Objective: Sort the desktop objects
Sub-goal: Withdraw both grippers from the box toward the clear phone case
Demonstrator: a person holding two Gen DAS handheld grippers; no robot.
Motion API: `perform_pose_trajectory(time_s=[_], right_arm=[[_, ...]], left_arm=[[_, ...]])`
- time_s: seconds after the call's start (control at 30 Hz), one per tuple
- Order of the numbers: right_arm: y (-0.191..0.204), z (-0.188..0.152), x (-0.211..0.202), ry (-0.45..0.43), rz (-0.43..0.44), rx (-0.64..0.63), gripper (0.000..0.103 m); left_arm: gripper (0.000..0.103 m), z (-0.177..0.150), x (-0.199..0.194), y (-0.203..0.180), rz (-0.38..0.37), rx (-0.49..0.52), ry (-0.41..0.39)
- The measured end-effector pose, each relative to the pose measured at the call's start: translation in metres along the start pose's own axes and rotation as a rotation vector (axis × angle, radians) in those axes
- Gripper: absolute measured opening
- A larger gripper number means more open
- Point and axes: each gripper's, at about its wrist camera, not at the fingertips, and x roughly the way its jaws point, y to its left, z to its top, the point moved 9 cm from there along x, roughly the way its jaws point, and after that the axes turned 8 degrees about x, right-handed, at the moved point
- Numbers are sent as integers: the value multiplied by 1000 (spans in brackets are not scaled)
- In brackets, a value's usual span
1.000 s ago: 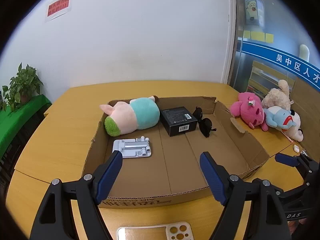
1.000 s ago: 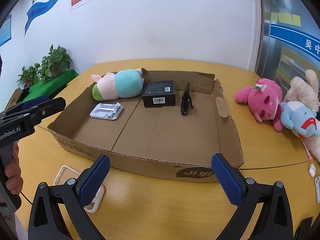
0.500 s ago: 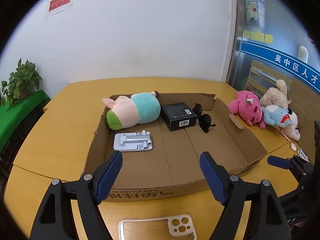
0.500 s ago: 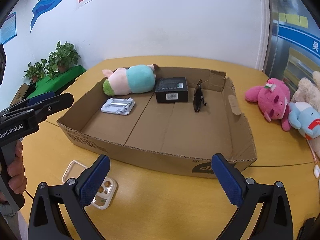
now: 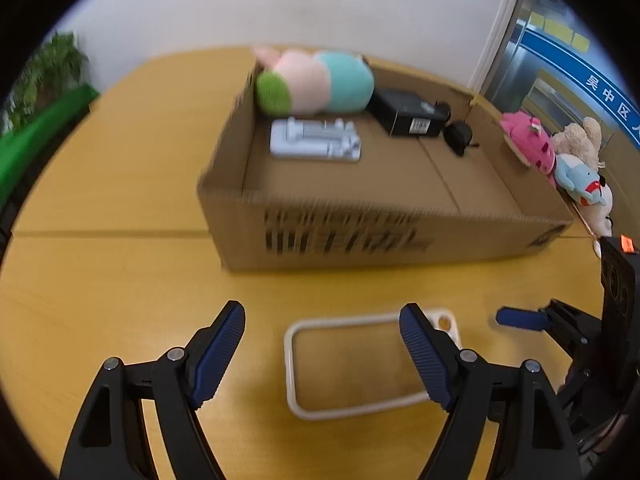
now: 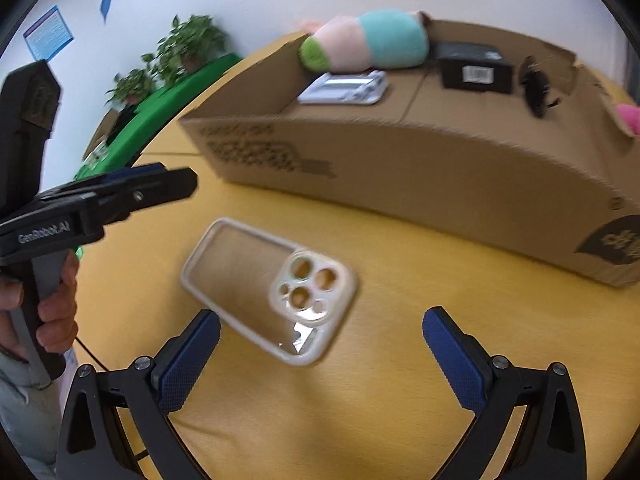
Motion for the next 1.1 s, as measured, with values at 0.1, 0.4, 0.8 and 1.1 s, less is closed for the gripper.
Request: perform_pose_trajectory(time_s=[0.1,0.4,0.8,1.1], right_arm=[[9,-6,10,33,54,-6,103],[14,-6,19,57,189,45,103],[14,13,-16,-105,224,24,103],[-15,4,-15,-74,180,96,103]], left_arm=[[79,-20,14,2,-103,-47,65],[79,-35,34,-13,-285,-66,101],[79,-6,8,-44,-357,-11,-10],[79,-9,26,-30,-273,-57,66]])
